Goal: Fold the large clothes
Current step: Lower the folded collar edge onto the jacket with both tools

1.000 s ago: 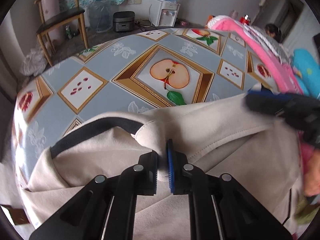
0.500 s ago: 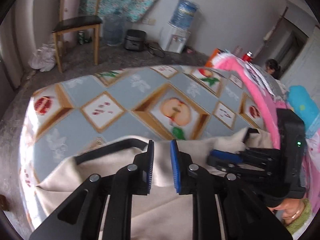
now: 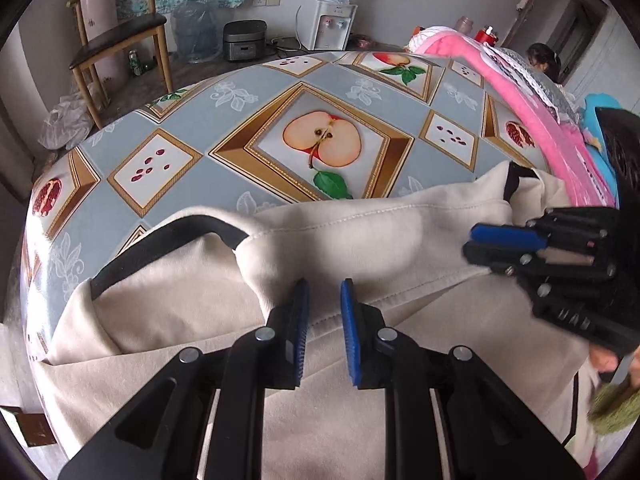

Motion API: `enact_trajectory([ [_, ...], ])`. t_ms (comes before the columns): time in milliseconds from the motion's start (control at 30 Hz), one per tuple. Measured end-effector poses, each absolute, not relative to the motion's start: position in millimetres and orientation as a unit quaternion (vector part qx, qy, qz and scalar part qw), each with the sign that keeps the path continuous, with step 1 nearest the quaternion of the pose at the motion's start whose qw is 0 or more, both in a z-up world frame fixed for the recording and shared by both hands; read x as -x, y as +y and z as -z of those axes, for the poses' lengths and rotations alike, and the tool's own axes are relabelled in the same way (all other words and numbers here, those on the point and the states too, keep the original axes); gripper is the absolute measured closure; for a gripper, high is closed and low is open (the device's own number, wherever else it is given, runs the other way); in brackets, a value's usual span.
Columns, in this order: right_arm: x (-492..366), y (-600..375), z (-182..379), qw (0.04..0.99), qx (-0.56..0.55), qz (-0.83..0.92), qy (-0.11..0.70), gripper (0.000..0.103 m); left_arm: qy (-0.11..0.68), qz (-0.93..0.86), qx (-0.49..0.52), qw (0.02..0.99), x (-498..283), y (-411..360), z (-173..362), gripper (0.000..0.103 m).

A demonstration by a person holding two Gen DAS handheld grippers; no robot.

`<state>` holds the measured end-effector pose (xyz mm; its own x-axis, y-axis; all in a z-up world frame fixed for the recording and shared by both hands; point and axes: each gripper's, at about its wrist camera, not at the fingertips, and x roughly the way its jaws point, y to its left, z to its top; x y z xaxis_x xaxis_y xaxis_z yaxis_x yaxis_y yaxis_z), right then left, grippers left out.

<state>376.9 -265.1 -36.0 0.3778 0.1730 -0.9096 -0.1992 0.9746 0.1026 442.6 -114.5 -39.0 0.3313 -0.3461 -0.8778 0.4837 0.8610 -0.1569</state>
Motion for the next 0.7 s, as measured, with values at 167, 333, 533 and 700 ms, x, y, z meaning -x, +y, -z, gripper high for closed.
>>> enact_trajectory([
  [167,-370.4,-333.7,14.7,0.832,-0.195,-0.105,0.509,0.073,0.514,0.252,-0.071,0.817,-438.6,-116.0,39.7,0.086],
  [333,-369.4,-360.2,29.0,0.792,-0.278,-0.093,0.536,0.062,0.509,0.248,-0.076,0.82,-435.8,-116.8,39.8,0.086],
  [533,-375.1,-340.1,47.5,0.781,-0.25,-0.114,0.562,0.089,0.511,0.248,-0.062,0.82,-435.1,-114.0,40.0,0.086],
  [700,-384.1,-335.6,48.3,0.797,-0.195,-0.085,0.565,0.092,0.518,0.255,-0.069,0.814,-425.9,-120.1,39.1,0.086],
])
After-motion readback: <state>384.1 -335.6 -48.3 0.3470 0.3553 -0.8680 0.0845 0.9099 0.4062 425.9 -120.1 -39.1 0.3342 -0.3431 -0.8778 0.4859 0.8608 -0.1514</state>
